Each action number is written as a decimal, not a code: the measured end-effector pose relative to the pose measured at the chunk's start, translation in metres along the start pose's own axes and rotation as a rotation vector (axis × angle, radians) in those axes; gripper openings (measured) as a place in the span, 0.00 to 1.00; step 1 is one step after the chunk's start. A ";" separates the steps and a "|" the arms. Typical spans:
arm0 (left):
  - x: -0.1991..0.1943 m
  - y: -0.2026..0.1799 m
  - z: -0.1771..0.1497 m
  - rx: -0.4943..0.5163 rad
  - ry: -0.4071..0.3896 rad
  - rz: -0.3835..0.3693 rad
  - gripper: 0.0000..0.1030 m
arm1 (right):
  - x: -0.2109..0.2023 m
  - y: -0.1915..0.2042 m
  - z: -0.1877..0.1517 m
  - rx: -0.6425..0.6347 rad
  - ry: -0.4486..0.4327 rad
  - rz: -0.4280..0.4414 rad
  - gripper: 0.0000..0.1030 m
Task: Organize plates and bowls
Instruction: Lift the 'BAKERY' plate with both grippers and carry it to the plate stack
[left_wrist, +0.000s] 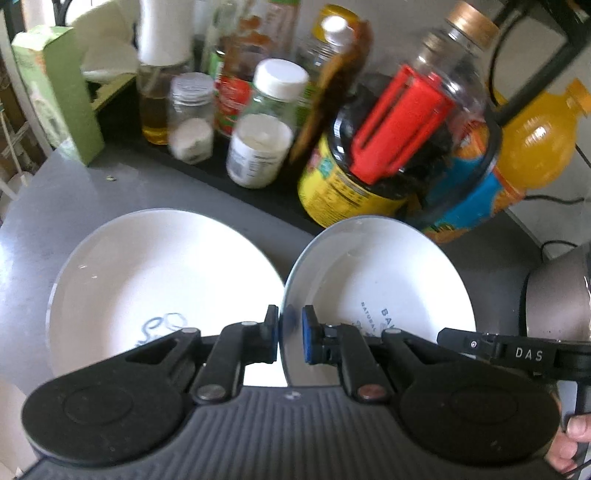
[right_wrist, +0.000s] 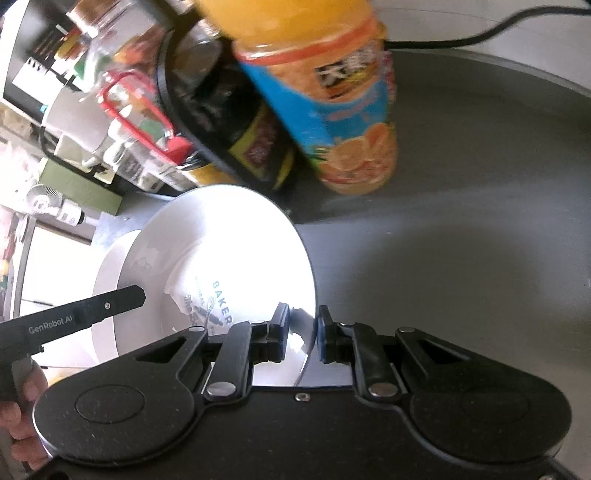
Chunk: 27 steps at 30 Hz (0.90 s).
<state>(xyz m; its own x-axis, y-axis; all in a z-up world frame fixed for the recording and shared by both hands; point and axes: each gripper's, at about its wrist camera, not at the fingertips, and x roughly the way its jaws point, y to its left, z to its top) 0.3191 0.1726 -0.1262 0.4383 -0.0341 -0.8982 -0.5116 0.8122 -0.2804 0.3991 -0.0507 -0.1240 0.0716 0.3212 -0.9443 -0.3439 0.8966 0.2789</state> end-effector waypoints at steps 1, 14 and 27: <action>-0.003 0.003 0.000 -0.003 -0.003 0.002 0.11 | 0.003 0.006 0.002 -0.007 0.002 0.003 0.15; -0.016 0.063 -0.002 -0.068 -0.010 0.044 0.11 | 0.027 0.059 -0.007 -0.072 0.031 0.027 0.14; -0.022 0.123 0.003 -0.112 -0.005 0.087 0.11 | 0.058 0.116 -0.010 -0.136 0.064 0.033 0.14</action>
<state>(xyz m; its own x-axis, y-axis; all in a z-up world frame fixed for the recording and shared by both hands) 0.2488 0.2753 -0.1397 0.3919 0.0363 -0.9193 -0.6268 0.7420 -0.2379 0.3542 0.0688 -0.1483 -0.0002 0.3260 -0.9454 -0.4687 0.8351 0.2881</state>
